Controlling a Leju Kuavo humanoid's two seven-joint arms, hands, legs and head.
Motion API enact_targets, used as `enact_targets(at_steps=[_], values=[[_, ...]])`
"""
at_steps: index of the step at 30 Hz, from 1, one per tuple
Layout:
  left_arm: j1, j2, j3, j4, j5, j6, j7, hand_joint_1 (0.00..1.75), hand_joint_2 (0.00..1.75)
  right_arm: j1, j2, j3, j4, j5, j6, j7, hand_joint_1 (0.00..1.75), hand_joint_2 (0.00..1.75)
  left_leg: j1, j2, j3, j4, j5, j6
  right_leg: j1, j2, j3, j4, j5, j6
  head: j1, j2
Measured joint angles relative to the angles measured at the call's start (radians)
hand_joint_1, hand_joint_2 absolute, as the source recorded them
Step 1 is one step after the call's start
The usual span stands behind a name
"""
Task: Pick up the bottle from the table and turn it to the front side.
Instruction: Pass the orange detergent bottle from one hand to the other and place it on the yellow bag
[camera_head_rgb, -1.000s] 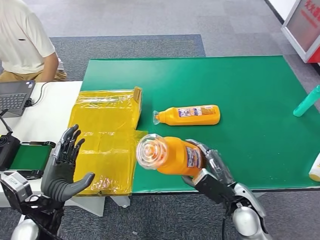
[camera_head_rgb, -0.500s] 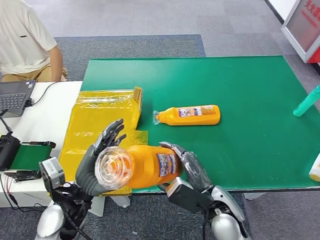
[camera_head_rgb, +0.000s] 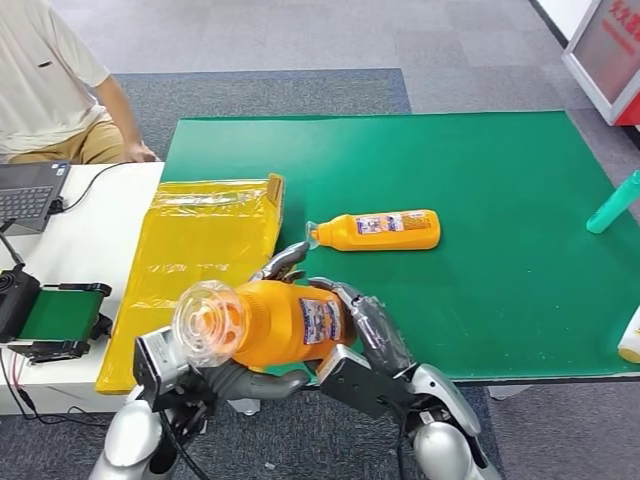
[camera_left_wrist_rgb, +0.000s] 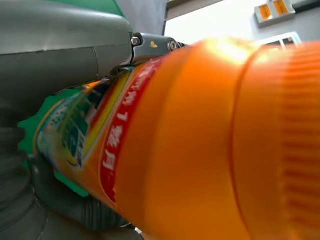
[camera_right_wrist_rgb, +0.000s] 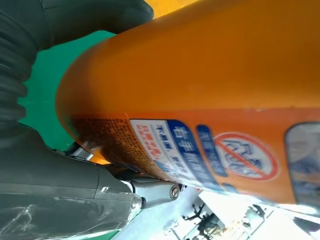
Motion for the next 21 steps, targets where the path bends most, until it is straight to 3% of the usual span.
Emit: enact_targets(at_steps=[8,12,21], values=[[-0.027,0.004,-0.031,0.005,-0.083,0.028,-0.010,0.01,1.75,0.003,0.000,0.000,-0.002,-0.003,0.002,0.009,1.75,1.75,0.000,0.000,0.000,0.000,0.000,0.000,0.000,0.000,0.000,0.000,0.000,0.000,0.000,0.000],[-0.031,0.008,-0.038,0.009,-0.093,0.028,-0.015,1.75,1.75,0.007,0.000,0.000,-0.002,-0.007,0.007,0.012,1.75,1.75,0.000,0.000,0.000,0.000,0.000,0.000,0.000,0.000,0.000,0.000,0.000,0.000,0.000,0.000],[-0.029,0.015,-0.039,0.029,-0.097,0.025,-0.039,1.75,1.75,0.028,0.000,-0.008,0.003,-0.041,0.014,0.014,1.75,1.75,0.000,0.000,0.000,0.000,0.000,0.000,0.000,0.000,0.000,0.000,0.000,0.000,0.000,0.000]])
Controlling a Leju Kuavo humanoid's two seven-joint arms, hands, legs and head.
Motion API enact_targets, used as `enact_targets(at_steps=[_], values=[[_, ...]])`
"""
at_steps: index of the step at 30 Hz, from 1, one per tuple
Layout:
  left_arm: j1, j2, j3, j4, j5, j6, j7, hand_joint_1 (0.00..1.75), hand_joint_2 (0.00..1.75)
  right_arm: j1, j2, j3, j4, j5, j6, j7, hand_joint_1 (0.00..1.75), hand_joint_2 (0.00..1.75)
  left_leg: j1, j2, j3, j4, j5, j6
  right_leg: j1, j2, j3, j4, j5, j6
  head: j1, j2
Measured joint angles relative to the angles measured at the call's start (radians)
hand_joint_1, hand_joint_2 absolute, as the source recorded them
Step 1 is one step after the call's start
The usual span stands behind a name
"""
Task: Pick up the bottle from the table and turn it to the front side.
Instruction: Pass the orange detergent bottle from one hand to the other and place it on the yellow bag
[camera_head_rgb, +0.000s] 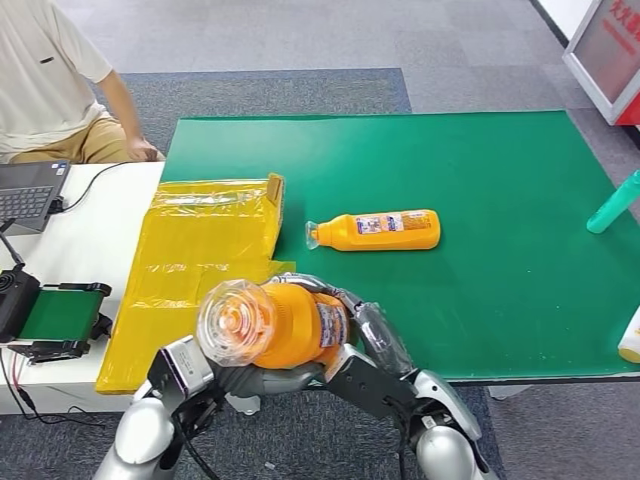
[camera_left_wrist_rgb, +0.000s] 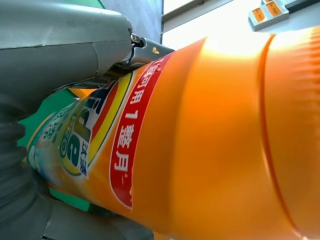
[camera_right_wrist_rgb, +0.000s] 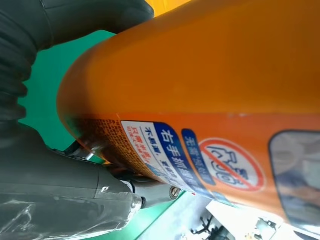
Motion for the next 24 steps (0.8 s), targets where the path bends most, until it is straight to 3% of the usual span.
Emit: enact_targets(at_steps=[8,12,24], values=[[0.000,0.000,0.001,0.007,-0.006,0.003,-0.011,1.75,1.75,0.019,0.000,-0.009,0.000,-0.034,-0.001,0.009,1.72,1.75,0.000,0.000,0.000,0.000,0.000,0.000,0.000,0.000,0.000,0.000,0.000,0.000,0.000,0.000],[0.001,-0.002,0.001,0.007,-0.016,0.015,-0.017,1.75,1.75,0.021,0.001,-0.014,0.002,-0.045,-0.002,0.011,0.01,1.75,0.000,0.000,0.000,0.000,0.000,0.000,0.000,0.000,0.000,0.000,0.000,0.000,0.000,0.000],[0.000,-0.032,0.021,0.007,-0.213,0.146,-0.021,1.75,1.75,0.042,0.018,-0.161,0.013,-0.129,-0.031,0.015,0.00,1.75,0.000,0.000,0.000,0.000,0.000,0.000,0.000,0.000,0.000,0.000,0.000,0.000,0.000,0.000]])
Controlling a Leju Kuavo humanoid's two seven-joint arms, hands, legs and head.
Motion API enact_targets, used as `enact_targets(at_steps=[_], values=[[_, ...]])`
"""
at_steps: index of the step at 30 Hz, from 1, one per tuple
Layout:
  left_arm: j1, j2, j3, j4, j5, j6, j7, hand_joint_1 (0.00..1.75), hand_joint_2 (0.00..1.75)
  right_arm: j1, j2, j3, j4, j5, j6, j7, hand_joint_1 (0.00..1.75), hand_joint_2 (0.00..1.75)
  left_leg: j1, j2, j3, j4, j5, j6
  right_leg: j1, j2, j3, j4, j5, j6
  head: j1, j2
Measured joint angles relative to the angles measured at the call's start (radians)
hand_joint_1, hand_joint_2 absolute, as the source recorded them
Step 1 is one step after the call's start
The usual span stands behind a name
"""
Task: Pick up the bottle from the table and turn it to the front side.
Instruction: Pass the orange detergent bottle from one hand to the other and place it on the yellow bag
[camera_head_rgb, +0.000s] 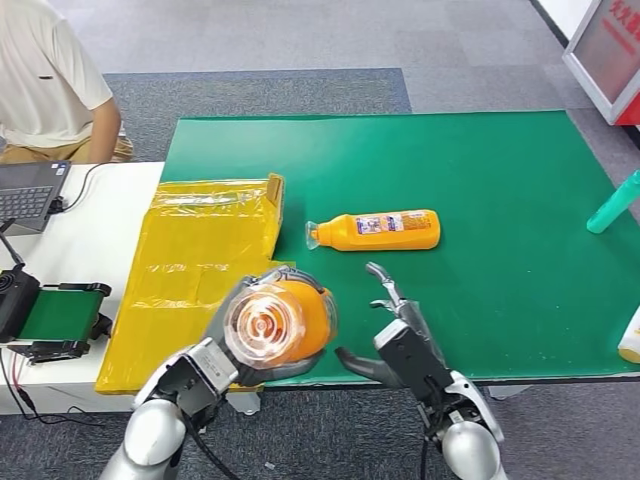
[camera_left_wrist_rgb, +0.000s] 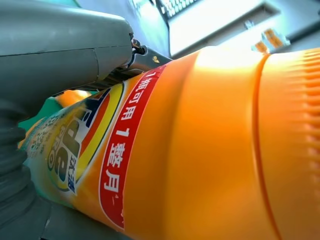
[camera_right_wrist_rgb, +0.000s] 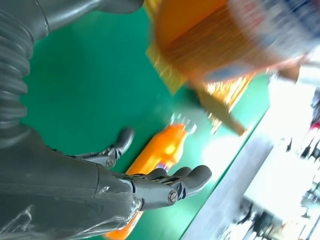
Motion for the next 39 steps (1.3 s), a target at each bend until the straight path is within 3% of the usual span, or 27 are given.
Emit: enact_targets(at_steps=[5,9,12,16,24,32,39], values=[[0.000,-0.015,0.042,0.000,-0.138,0.090,0.022,1.75,1.75,0.028,0.013,-0.059,-0.042,0.003,-0.007,0.000,0.00,1.75,0.000,0.000,0.000,0.000,0.000,0.000,0.000,0.000,0.000,0.000,0.000,0.000,0.000,0.000],[-0.001,-0.027,0.096,0.001,-0.136,0.108,0.043,1.75,1.75,0.055,0.024,-0.095,-0.086,0.005,-0.008,-0.001,0.00,1.75,0.000,0.000,0.000,0.000,0.000,0.000,0.000,0.000,0.000,0.000,0.000,0.000,0.000,0.000],[-0.002,-0.037,0.169,0.015,-0.148,0.150,0.052,1.75,1.75,0.082,0.033,-0.115,-0.126,0.008,-0.006,-0.010,0.00,1.75,0.000,0.000,0.000,0.000,0.000,0.000,0.000,0.000,0.000,0.000,0.000,0.000,0.000,0.000],[-0.011,-0.041,0.283,0.065,-0.332,0.256,0.042,1.75,1.75,0.114,0.046,-0.127,-0.176,0.010,0.000,-0.024,0.00,1.75,0.000,0.000,0.000,0.000,0.000,0.000,0.000,0.000,-0.001,0.000,0.000,0.000,0.000,0.000],[-0.053,-0.046,0.427,0.176,-0.519,0.315,0.044,1.75,1.75,0.147,0.057,-0.134,-0.234,-0.014,0.021,-0.051,0.00,1.75,0.000,0.000,0.000,0.000,0.000,0.000,0.000,0.000,0.000,0.000,0.000,0.000,0.000,0.000],[-0.141,-0.027,0.445,0.305,-0.849,0.381,0.088,1.75,1.75,0.160,0.057,-0.139,-0.250,-0.038,0.040,-0.071,0.00,1.75,0.000,0.000,0.000,0.000,0.000,0.000,0.000,0.000,-0.001,0.000,0.000,0.000,0.000,0.000],[-0.193,0.026,0.397,0.401,-1.002,0.442,0.083,1.75,1.75,0.192,0.052,-0.137,-0.280,-0.062,0.032,-0.104,0.00,1.75,0.000,0.000,0.000,0.000,0.000,0.000,0.000,0.000,-0.001,0.000,0.000,0.000,0.000,0.000]])
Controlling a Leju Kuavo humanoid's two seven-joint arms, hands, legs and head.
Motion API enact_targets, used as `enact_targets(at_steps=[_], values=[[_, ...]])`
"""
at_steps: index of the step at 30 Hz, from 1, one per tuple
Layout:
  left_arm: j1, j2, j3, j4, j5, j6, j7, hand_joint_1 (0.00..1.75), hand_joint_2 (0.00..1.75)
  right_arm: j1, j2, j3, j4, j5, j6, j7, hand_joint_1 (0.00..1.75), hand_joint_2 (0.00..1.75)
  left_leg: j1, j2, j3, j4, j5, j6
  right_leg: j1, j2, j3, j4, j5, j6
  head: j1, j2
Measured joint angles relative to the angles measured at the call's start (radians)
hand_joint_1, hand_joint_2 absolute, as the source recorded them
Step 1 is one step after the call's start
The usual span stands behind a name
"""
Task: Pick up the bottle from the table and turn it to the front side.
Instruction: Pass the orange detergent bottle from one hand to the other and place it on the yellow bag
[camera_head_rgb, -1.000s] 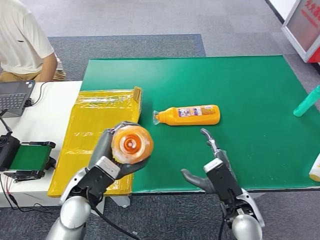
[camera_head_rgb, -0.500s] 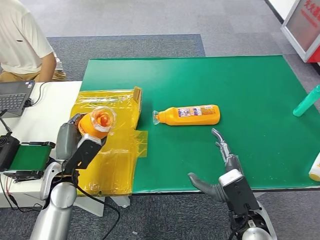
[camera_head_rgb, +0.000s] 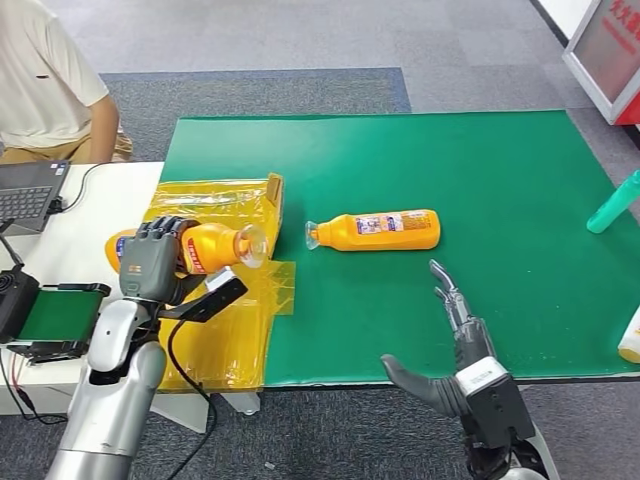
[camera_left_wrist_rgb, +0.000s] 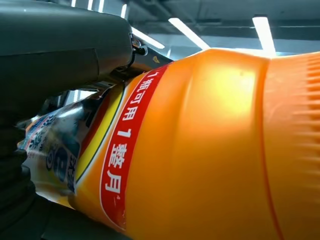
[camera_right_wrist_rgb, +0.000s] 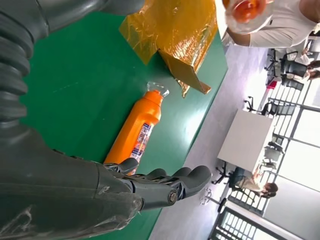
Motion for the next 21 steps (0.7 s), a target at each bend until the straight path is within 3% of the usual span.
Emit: enact_targets(at_steps=[13,21], values=[[-0.092,0.042,-0.153,0.214,-0.156,-0.010,0.061,1.75,1.75,0.035,-0.024,0.015,-0.030,-0.002,-0.043,-0.023,0.00,1.75,0.000,0.000,0.000,0.000,0.000,0.000,0.000,0.000,0.000,0.000,0.000,0.000,0.000,0.000],[-0.134,0.034,-0.169,0.366,-0.059,-0.149,0.090,1.75,1.75,0.046,-0.028,0.014,-0.047,0.020,-0.041,-0.010,0.00,1.75,0.000,0.000,0.000,0.000,0.000,0.000,0.000,0.000,0.000,0.000,0.000,0.000,0.000,0.000]])
